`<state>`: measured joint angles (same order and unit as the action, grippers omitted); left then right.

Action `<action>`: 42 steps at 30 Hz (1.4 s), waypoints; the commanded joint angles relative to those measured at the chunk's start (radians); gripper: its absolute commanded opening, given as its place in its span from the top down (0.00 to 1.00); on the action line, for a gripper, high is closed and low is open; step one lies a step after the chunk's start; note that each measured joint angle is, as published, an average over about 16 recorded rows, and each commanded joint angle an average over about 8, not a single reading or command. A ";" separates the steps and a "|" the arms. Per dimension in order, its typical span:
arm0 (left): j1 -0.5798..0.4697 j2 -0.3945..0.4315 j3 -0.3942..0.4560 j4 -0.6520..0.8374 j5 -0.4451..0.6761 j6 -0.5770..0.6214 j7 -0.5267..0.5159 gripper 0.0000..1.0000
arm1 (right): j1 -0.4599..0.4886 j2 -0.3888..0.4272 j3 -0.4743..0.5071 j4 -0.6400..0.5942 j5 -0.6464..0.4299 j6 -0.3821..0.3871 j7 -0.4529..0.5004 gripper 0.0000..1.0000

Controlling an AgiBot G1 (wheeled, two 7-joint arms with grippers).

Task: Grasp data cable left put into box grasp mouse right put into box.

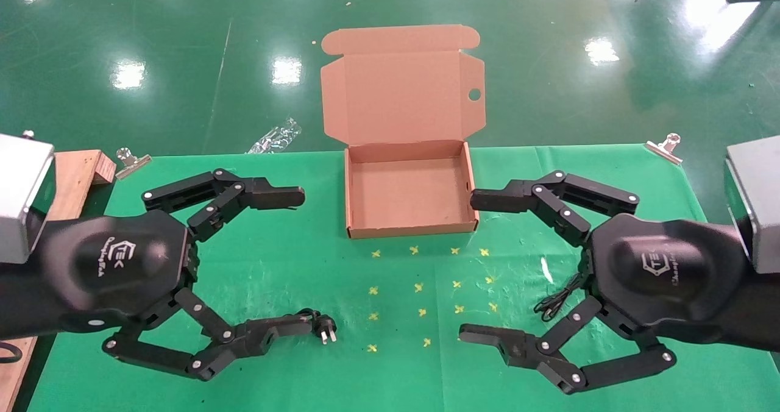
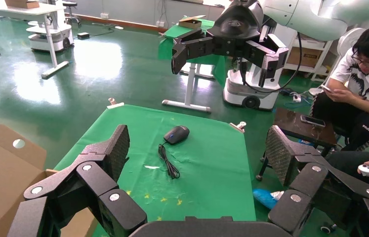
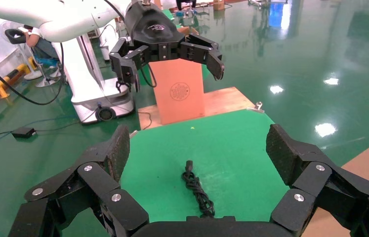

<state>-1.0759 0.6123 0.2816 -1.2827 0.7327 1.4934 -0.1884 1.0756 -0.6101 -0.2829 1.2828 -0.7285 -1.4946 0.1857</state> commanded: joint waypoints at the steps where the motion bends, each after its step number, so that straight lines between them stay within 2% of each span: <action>1: 0.000 0.000 0.000 0.000 0.000 0.000 0.000 0.00 | 0.000 0.000 0.000 0.000 0.000 0.000 0.000 0.00; 36: 0.000 0.000 0.000 -0.001 0.000 0.001 0.001 0.00 | 0.000 0.000 0.000 0.000 0.000 0.000 0.000 0.00; 39: 0.000 -0.007 0.008 -0.013 0.031 0.003 0.013 0.00 | -0.003 0.010 -0.008 0.003 -0.025 0.000 -0.001 0.00; 42: -0.005 -0.015 0.035 -0.035 0.121 0.001 0.041 0.00 | -0.008 0.034 -0.030 0.012 -0.093 0.009 0.005 0.00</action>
<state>-1.0915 0.6029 0.3325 -1.3155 0.9007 1.4841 -0.1452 1.0680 -0.5697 -0.3194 1.3015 -0.8459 -1.4759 0.1992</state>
